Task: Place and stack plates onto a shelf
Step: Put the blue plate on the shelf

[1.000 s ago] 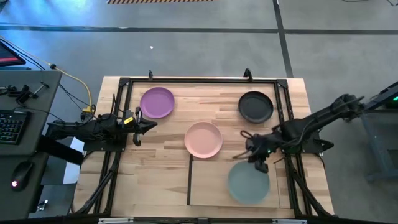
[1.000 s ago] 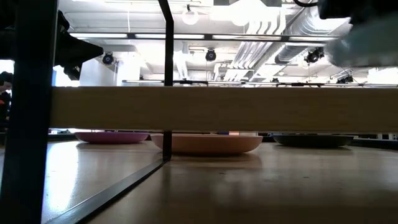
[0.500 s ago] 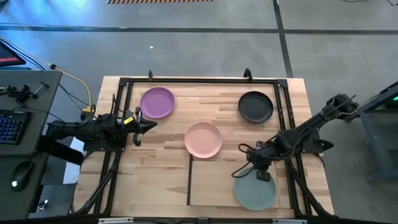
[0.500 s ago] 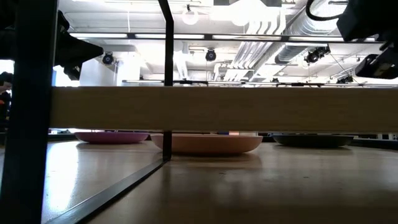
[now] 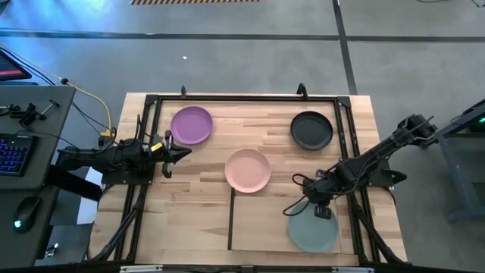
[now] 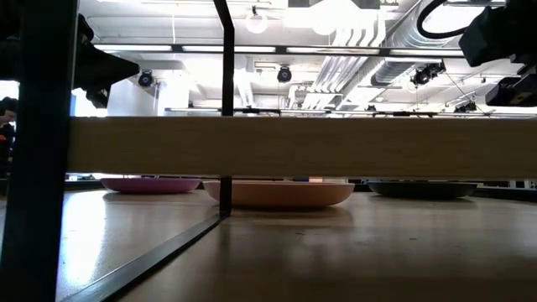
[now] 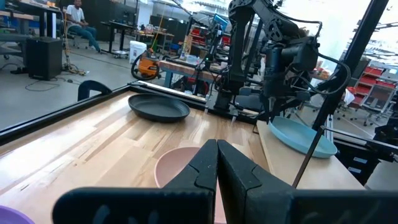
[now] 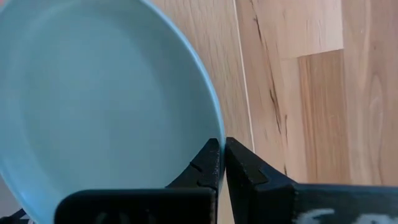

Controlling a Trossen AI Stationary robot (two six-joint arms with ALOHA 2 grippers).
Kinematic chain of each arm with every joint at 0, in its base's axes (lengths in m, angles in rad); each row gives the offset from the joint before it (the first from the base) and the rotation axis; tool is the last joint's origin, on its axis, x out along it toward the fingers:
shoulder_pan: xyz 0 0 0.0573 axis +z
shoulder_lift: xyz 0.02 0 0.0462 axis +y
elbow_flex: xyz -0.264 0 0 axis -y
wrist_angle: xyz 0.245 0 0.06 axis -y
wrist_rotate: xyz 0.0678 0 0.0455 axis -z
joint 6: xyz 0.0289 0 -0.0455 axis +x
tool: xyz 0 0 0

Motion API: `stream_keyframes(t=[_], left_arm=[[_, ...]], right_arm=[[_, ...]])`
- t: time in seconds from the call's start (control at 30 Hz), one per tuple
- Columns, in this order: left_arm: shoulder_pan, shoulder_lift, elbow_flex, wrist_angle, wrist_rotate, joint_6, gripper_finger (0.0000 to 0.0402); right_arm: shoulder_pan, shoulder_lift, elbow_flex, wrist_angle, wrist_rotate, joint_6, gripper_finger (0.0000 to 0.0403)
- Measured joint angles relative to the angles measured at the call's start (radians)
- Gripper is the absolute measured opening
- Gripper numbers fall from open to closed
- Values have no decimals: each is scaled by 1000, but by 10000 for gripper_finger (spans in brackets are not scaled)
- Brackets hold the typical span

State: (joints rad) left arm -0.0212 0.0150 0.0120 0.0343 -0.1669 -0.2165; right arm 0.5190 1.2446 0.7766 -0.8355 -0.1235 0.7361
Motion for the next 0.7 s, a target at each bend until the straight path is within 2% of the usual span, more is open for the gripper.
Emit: stream_keyframes(t=[0.13, 0.23, 0.5, 0.6, 0.7], left_arm=[[0, 0, 0, 0, 0, 0, 0], [0, 0, 0, 0, 0, 0, 0], [0, 0, 0, 0, 0, 0, 0], [0, 0, 0, 0, 0, 0, 0], [0, 0, 0, 0, 0, 0, 0]], right_arm=[[0, 0, 0, -13, -5, 22, 1], [0, 0, 0, -18, -5, 52, 15], [0, -16, 13, -26, -8, 78, 132], [-9, -23, 67, -51, 9, 62, 170], [-28, -23, 146, -53, 64, 13, 192]])
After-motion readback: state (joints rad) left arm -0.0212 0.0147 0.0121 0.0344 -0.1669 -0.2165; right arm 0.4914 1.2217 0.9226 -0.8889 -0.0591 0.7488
